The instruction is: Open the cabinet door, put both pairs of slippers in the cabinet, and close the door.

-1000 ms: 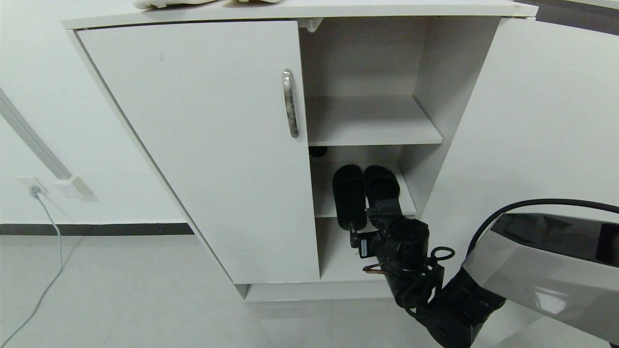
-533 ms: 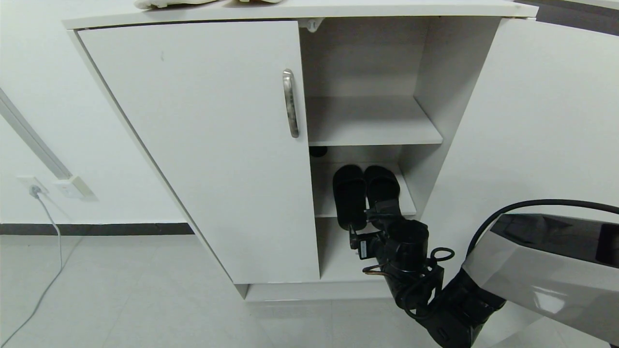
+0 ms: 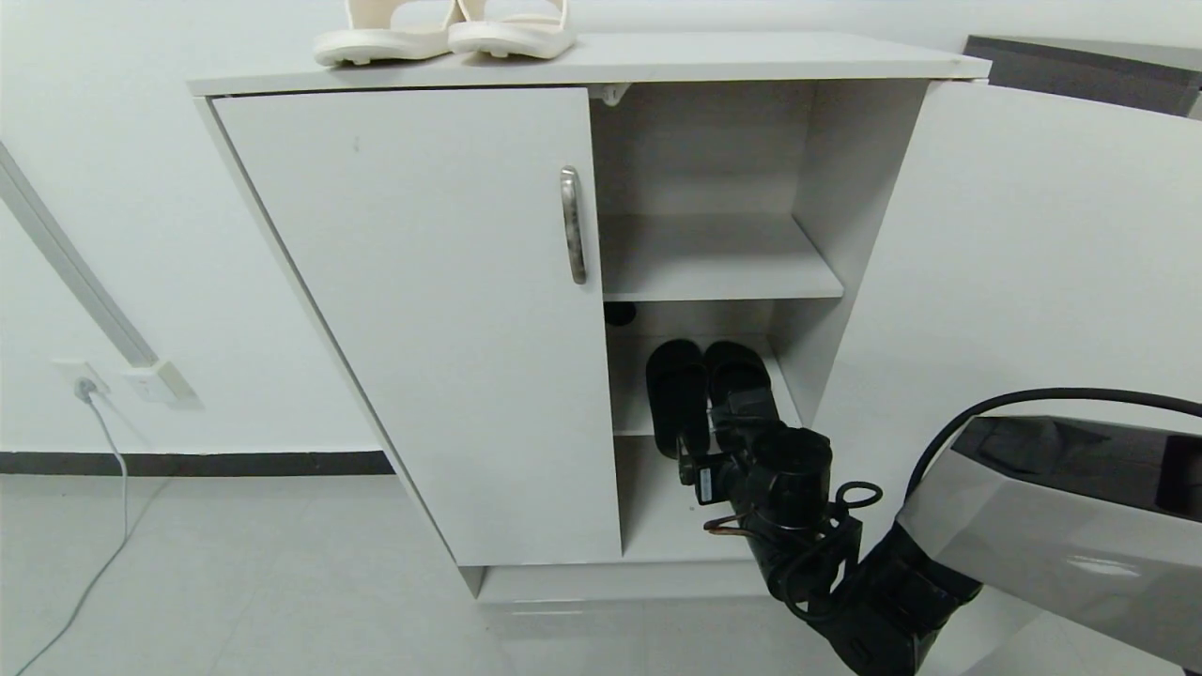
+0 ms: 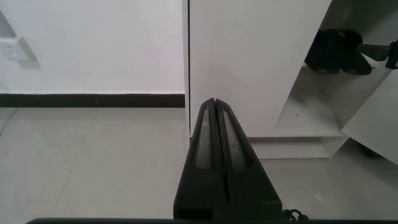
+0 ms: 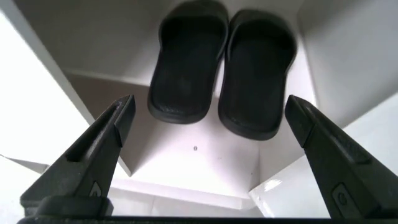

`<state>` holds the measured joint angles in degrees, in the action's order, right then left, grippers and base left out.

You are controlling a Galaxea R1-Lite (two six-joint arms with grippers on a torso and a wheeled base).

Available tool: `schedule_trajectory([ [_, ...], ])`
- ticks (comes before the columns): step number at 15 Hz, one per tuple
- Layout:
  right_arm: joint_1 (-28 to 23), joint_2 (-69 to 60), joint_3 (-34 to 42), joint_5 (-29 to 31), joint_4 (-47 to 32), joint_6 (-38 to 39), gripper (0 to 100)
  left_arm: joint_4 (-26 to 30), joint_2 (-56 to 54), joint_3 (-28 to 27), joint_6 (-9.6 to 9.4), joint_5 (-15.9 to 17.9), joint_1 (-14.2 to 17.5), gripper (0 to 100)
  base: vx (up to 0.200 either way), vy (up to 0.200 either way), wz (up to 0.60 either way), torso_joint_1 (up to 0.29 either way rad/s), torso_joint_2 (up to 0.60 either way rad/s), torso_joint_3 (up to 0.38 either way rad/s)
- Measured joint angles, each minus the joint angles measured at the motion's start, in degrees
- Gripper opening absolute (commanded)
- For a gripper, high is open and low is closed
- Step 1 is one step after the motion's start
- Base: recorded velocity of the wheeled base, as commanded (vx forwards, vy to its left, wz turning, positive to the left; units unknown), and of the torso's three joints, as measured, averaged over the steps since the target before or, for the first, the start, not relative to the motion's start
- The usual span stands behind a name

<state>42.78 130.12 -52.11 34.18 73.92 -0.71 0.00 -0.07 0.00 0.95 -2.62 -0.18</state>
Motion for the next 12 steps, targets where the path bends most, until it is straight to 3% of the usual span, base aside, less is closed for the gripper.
schedule_trajectory([
  [5, -0.02, 0.12, 0.00, 0.00, 0.06, 0.02, 100, 0.00, 0.00, 0.00, 0.06, -0.05, 0.00, 0, 0.000, 0.000, 0.00, 0.003, 0.00, 0.169],
  [12, -0.69, 0.61, 0.07, 0.00, 0.06, 0.13, 100, 0.00, 0.00, 0.00, -0.22, -0.09, 0.00, 0, 0.000, 0.000, 0.00, 0.000, 0.00, 0.000],
])
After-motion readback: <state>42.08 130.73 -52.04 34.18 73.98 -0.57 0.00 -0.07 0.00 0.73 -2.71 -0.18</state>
